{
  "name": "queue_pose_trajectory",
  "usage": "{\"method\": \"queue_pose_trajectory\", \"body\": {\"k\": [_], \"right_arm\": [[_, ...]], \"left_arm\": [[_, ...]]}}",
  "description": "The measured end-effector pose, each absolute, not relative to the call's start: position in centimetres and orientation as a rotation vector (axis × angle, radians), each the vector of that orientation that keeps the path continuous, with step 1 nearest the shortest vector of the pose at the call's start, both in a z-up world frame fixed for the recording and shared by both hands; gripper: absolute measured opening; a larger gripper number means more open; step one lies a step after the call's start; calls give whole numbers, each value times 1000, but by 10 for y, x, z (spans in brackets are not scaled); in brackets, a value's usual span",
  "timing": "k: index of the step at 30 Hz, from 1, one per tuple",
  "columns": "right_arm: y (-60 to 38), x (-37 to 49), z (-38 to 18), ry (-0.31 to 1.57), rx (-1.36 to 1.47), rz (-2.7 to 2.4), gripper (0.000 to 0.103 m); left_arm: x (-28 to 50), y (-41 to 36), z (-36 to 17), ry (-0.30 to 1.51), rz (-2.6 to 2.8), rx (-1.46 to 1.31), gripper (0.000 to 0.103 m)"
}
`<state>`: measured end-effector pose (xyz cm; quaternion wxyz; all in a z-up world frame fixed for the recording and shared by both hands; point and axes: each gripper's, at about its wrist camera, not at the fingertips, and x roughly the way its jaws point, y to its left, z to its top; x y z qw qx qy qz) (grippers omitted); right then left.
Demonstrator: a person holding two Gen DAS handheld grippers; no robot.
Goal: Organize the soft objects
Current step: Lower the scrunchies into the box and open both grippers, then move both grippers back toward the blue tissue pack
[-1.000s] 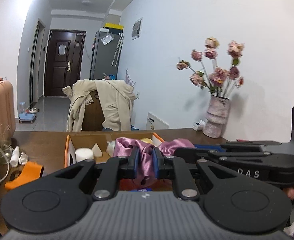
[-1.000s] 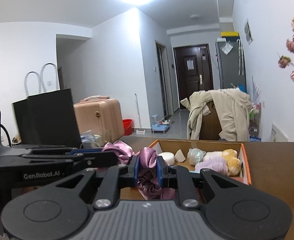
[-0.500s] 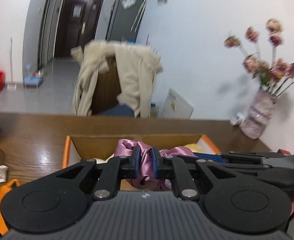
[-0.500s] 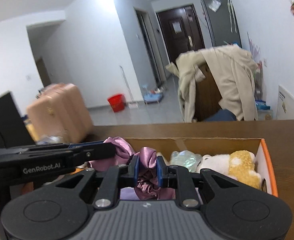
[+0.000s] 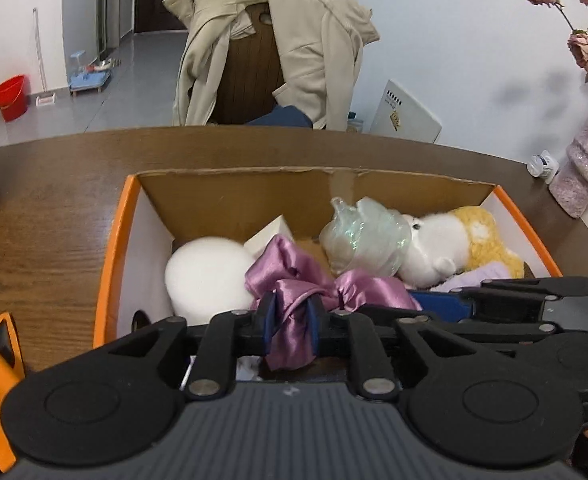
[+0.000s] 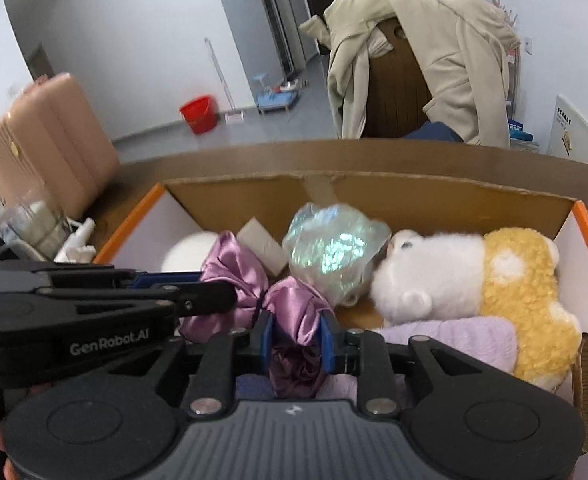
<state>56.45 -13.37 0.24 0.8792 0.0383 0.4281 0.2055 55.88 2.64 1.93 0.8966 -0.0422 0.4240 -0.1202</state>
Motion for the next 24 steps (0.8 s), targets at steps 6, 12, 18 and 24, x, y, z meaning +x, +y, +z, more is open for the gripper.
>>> {"method": "queue_pose_trajectory", "body": {"k": [6,12,18,24], "right_arm": [[-145,549,25,844,82,439,47],[-159,508,73,753,48,445,52],[-176,444,127,644,26,449,56],[-190,370,167,543,0,459,60]], "left_arm": [[536,42,33,835,-221,-135,46],[484,48,88,717,-211,-119,52],[413,55,142,598,-211,-100,62],[329,64,173,487,-210,-78,70]]}}
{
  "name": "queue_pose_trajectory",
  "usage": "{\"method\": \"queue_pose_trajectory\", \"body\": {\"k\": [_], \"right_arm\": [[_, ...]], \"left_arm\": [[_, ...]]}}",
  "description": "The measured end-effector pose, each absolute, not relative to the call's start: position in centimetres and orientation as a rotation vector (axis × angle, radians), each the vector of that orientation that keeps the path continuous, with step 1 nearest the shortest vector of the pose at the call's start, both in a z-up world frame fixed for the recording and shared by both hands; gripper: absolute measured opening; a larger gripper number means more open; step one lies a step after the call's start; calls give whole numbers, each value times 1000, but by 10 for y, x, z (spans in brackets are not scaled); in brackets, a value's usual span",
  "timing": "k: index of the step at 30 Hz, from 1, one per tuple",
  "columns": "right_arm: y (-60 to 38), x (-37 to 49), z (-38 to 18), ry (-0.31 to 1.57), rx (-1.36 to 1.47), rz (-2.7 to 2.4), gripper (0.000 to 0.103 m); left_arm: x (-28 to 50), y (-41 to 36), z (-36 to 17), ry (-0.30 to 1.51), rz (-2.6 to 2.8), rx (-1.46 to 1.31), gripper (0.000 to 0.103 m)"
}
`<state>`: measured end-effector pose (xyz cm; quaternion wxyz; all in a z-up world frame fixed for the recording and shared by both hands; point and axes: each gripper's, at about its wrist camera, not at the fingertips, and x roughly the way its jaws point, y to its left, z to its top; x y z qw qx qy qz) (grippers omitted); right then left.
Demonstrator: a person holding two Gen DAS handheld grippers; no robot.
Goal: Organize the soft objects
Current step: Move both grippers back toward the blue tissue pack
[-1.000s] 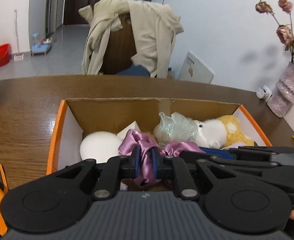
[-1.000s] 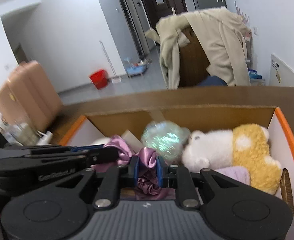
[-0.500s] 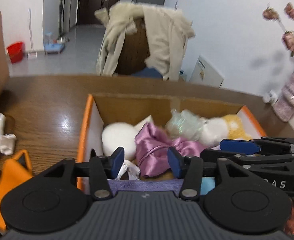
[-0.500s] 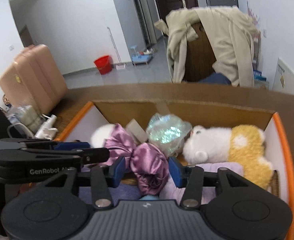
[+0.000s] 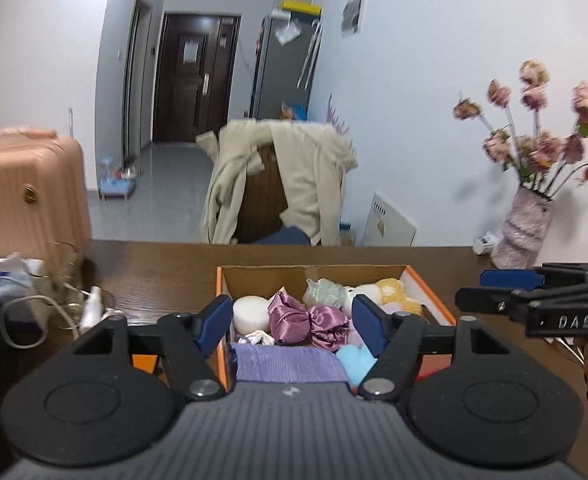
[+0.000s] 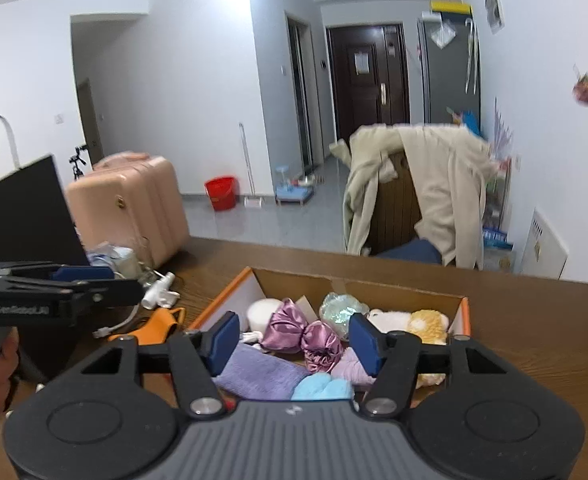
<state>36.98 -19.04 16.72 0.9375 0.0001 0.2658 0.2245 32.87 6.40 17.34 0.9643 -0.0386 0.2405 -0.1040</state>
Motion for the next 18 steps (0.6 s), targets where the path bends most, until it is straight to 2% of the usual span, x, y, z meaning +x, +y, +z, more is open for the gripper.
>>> {"method": "queue_pose_trajectory", "body": {"k": [6,12,17,18], "right_arm": [[-201,289,178,455,-23,479,66],[-209,212,175,396,-48,506,70],[-213,147,163,332,-49,517,75],[-212,134,160,322,-50,505,80]], "left_arm": [[242,69,171,393,-203,-32,72],[163,75,157,319,-186,-48,79],[97,71,141,234,-143,-27,90],[86,69,137,221,-136,-12,92]]}}
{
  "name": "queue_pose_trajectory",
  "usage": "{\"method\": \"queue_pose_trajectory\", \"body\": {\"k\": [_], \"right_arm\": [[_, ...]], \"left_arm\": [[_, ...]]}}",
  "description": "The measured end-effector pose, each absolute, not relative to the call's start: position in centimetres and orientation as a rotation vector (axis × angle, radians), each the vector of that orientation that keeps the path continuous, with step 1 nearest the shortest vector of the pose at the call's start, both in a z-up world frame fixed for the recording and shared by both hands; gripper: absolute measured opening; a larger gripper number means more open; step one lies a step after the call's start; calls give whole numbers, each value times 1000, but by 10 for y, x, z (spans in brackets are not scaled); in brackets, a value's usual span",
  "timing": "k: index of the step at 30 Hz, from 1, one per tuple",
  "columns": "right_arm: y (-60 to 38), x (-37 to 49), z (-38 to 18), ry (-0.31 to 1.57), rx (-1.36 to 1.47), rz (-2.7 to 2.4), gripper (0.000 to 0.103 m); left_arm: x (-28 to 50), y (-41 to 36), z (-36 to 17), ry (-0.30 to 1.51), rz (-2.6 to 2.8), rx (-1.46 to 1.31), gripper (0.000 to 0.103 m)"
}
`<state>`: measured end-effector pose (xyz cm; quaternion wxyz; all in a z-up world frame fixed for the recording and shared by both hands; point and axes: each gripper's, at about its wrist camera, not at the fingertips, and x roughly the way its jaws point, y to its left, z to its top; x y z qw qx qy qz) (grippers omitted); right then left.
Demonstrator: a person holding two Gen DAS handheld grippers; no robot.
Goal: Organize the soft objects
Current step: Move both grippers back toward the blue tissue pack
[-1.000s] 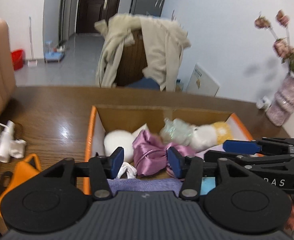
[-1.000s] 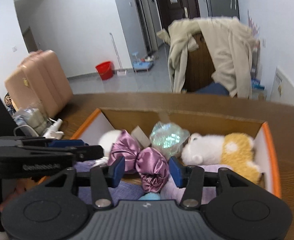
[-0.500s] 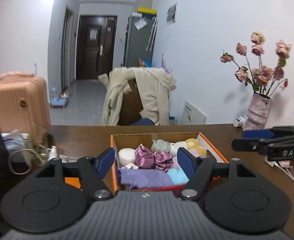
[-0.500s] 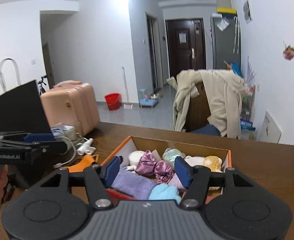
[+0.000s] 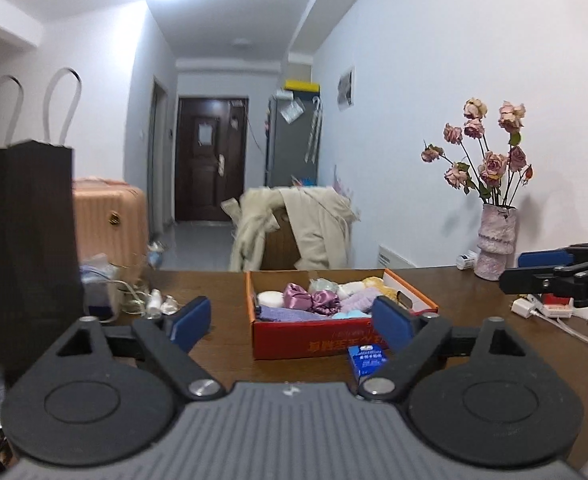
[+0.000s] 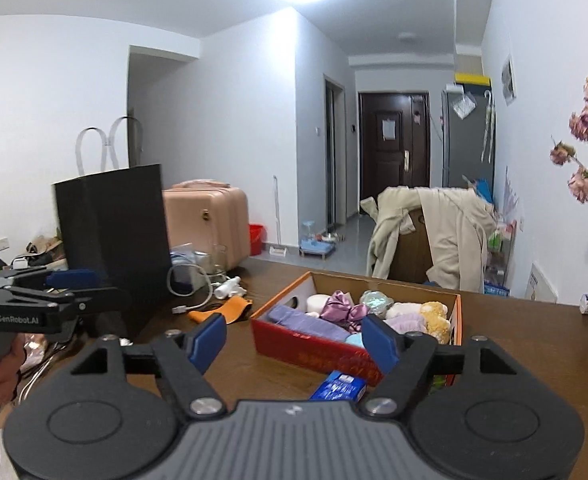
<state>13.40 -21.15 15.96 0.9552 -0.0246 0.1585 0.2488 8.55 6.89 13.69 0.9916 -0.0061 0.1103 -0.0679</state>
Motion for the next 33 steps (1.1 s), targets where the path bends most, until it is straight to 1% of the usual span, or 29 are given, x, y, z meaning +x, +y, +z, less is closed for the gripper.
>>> {"method": "queue_pose_trajectory", "body": {"k": [1,2,3,7,9,13,18,27,31,33], "right_arm": [[-210,122,155,311,-55,492,84],[-211,110,151,299,-59,483,85],[-211,98,145,294,-63,471,85],[-212,62,125,310,-52,447,85],[-215,52,119,334,-16,447,86],[-215,44,111,353,-32,437,86],[-213,58,99,388,-6,431,86],[-215,104,58,526,31,382,86],[-222,132,39,583,50,340,82],[-224,143,33,602,59,329,80]], "left_arm": [[74,67,133,209,-129,-3,94],[64,66,129,200,-127,-14,96],[55,67,125,203,-127,-40,98],[37,69,109,272,-174,-73,98],[32,72,106,270,-165,-51,98],[33,78,107,265,-159,-73,99],[44,75,95,309,-164,-83,100],[94,64,60,455,-193,-125,99],[127,56,44,532,-192,-157,99],[141,53,38,563,-202,-176,92]]}}
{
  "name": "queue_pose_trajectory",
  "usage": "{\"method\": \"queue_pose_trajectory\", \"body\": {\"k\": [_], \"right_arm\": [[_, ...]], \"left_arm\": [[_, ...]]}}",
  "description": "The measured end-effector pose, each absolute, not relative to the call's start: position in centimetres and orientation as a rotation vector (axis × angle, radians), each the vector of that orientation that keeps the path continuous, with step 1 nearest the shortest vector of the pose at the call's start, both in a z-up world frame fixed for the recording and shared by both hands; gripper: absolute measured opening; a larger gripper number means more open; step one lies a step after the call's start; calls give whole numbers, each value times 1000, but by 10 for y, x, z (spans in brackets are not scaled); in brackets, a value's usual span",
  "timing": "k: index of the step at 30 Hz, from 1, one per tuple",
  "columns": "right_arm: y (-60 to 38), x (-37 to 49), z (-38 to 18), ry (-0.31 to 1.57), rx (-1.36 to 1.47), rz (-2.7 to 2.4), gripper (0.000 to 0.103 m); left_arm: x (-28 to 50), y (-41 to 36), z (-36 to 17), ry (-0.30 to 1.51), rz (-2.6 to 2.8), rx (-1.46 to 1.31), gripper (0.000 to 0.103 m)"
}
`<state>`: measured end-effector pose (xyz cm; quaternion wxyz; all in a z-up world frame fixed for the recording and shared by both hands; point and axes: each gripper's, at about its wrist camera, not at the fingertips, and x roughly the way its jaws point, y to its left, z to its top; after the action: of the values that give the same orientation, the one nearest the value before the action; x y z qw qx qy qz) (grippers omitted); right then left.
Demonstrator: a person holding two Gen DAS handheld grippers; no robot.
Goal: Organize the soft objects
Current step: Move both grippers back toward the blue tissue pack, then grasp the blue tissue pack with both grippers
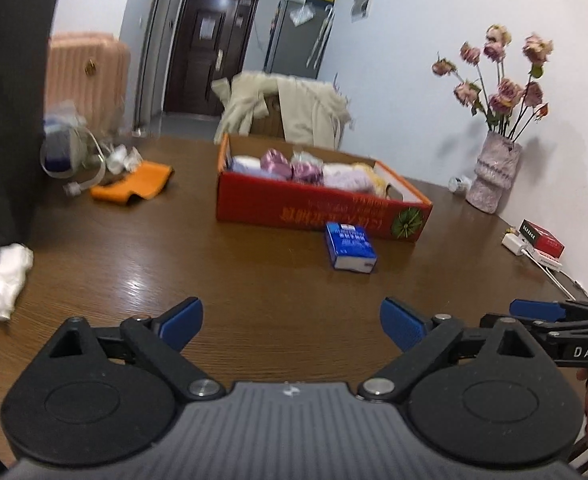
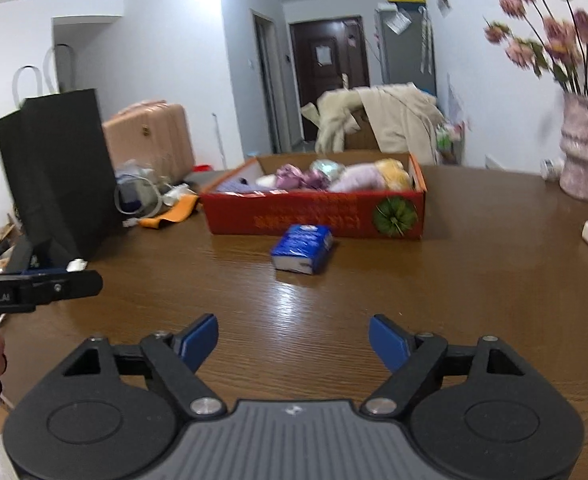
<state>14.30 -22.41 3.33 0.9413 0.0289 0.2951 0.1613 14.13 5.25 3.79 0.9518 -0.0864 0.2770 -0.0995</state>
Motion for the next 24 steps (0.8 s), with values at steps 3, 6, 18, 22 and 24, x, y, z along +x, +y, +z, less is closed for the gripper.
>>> {"method": "queue_pose_trajectory", "body": {"k": [3,6,18,22,24], "right_arm": [[-227,159,27,619,76,324,78],[-227,178,24,629,73,330,73],[-227,284,24,622,56,382,54],[-228,333,21,653,94,448,49],[-226,355,15,685,122,475,45]], "left_arm": [[164,46,30,599,-213,-178,84],[186,38,26,618,-226,-174,80],[281,0,5,777,-346,-368,46],[308,-8,-2,807,-337,-482,46],[319,-12,-6,813,-330,-506,46]]}}
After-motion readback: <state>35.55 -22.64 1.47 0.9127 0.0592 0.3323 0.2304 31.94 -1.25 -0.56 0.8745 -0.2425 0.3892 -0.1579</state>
